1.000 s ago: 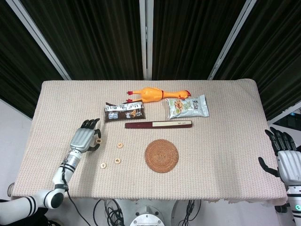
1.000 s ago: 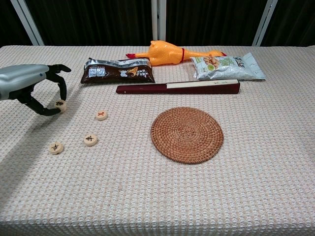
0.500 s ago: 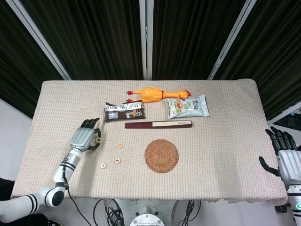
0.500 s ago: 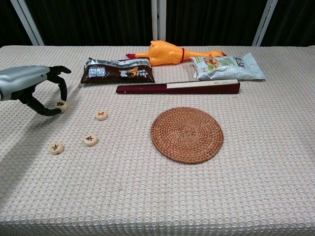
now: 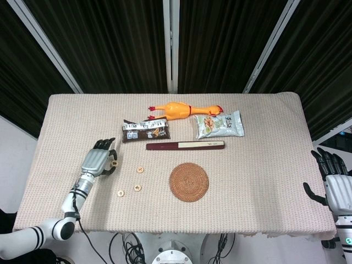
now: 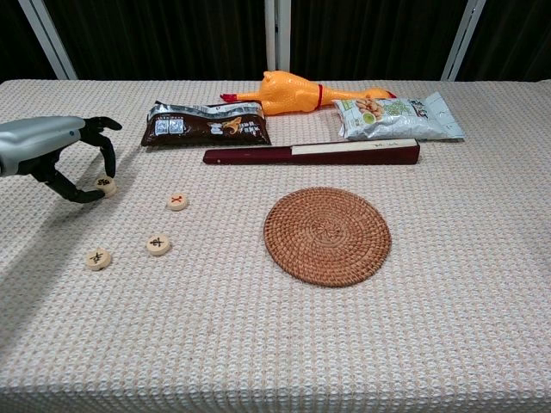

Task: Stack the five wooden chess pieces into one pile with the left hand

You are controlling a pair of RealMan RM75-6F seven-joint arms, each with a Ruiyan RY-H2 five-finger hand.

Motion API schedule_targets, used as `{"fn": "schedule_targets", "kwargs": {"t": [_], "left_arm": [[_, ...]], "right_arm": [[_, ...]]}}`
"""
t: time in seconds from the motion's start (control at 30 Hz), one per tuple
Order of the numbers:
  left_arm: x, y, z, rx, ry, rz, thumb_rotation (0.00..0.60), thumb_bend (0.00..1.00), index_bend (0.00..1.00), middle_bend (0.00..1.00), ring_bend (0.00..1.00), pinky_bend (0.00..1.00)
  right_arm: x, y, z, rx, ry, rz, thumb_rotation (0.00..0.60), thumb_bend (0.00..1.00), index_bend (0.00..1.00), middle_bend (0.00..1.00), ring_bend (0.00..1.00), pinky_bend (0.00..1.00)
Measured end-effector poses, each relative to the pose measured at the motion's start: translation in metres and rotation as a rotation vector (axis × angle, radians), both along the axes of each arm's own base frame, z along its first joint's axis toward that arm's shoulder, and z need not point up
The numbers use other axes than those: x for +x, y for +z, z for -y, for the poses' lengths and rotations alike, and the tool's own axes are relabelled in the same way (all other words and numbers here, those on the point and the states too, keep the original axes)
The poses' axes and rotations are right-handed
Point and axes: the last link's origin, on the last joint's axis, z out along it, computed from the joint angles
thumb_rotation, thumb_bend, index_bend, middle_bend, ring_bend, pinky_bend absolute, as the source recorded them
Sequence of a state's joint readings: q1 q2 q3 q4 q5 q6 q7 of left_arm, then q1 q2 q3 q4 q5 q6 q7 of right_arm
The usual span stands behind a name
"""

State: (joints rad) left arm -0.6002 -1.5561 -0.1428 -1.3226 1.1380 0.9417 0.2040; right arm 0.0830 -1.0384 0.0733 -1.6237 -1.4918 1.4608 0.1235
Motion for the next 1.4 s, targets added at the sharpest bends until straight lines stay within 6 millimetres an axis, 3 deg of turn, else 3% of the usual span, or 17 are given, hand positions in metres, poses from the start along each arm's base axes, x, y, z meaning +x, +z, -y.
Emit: {"fn": "schedule_targets", "kwargs": {"t": [0.13,0.4,0.67,0.87,1.07,1.4], "left_arm": [[0.000,0.001,0.001,-0.004,-0.001,0.000,0.600,0.29,0.37,0.02,0.00,0.00],[0.008,0.004,0.007,-0.009,-0.020,0.022,0.600,0.28,0.36,0.01,0.00,0.00],[0.043,-0.007,0.016,-0.058,-0.105,0.063,0.600,0.28,0.36,0.01,0.00,0.00],[0.063,-0.030,0.017,-0.100,-0.139,0.060,0.600,0.28,0.38,0.01,0.00,0.00],[0.067,-0.042,0.016,-0.117,-0.141,0.045,0.600,0.28,0.40,0.01,0.00,0.00],[0.064,-0.042,0.014,-0.114,-0.128,0.040,0.600,0.28,0.45,0.01,0.00,0.00]], "right_arm": [[0.000,0.000,0.000,0.002,0.000,-0.001,0.600,0.28,0.00,0.00,0.00,0.00],[0.001,0.000,-0.001,-0.002,0.003,0.002,0.600,0.28,0.00,0.00,0.00,0.00],[0.002,0.003,-0.004,-0.010,0.014,0.012,0.600,0.28,0.00,0.00,0.00,0.00],[0.001,0.008,-0.007,-0.017,0.023,0.024,0.600,0.28,0.00,0.00,0.00,0.00],[0.000,0.012,-0.008,-0.023,0.027,0.035,0.600,0.28,0.00,0.00,0.00,0.00],[0.000,0.011,-0.007,-0.020,0.024,0.033,0.600,0.28,0.00,0.00,0.00,0.00]]}}
